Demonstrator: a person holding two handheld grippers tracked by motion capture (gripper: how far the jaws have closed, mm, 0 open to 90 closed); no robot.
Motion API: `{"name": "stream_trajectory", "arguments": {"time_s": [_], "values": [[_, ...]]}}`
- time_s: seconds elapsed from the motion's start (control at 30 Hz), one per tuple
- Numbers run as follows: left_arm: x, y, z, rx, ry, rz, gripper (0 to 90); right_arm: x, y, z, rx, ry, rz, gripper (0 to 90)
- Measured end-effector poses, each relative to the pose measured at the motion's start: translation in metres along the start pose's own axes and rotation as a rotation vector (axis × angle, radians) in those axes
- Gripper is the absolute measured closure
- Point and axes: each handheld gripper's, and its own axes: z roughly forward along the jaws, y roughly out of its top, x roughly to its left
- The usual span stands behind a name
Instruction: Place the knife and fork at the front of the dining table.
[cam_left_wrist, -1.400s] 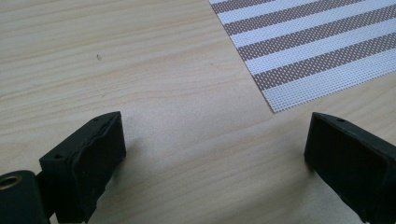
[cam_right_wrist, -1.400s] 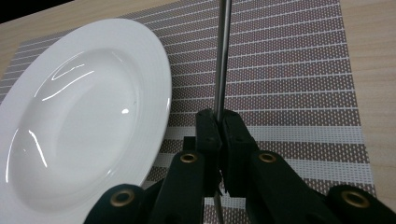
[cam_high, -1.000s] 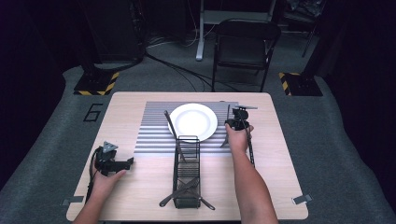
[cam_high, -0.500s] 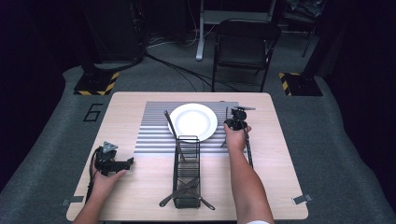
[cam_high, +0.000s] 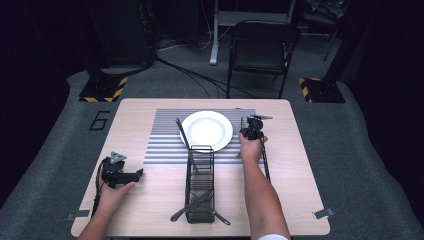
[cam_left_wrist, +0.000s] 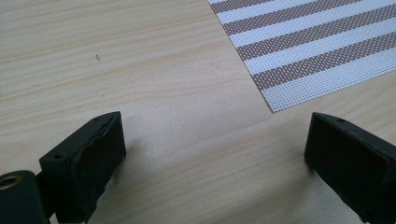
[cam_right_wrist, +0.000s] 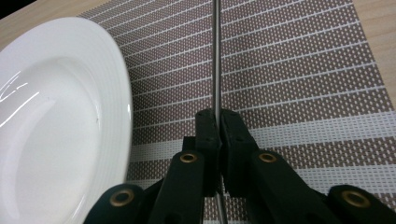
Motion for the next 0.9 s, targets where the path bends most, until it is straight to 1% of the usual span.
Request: {"name": "stream_trajectory", "arguments": {"time_s": [0.17,0.33,0.37,0.4,0.47,0.53,0.6,0.63,0.73,0.77,0.9], "values": [[0.0,0.0,0.0,0.0,0.0,0.0,5.0,-0.0018,-0.0005,0.0026,-0.003,-0.001,0.008,86.8],[0.0,0.0,0.0,0.0,0.0,0.0,5.0,-0.0014,-0.0006,0.0029,-0.009,-0.003,0.005,86.0],[0.0,0.0,0.0,0.001,0.001,0.0,5.0,-0.0009,-0.0005,0.0023,-0.009,-0.009,0.007,85.3],[-0.0001,0.0,0.0,0.0,0.001,0.0,5.0,-0.001,-0.0004,0.0021,-0.011,-0.012,0.004,85.0],[0.0,0.0,0.0,0.0,0.0,0.0,5.0,-0.0027,-0.0002,0.0014,-0.016,-0.027,-0.018,84.2],[0.0,0.0,0.0,0.0,0.0,0.0,5.0,-0.003,-0.0002,0.0011,-0.017,-0.024,-0.011,84.3],[0.0,0.0,0.0,0.0,0.0,0.0,5.0,-0.0054,-0.0001,0.0,-0.014,-0.018,0.01,84.4],[0.0,0.0,0.0,0.0,0.0,0.0,5.0,-0.0068,0.0002,0.0,-0.017,-0.016,0.005,84.2],[0.0,0.0,0.0001,0.0,0.0,0.0,5.0,-0.0066,0.0001,-0.0005,-0.014,-0.017,0.021,84.1],[-0.0001,0.0,0.0,0.0,0.0,0.0,5.0,-0.0069,-0.0002,-0.0003,-0.019,-0.019,0.014,84.1],[-0.0001,0.0001,0.0001,0.0,0.0,0.0,5.0,-0.0073,-0.0006,-0.0005,-0.018,-0.02,0.012,84.1]]}}
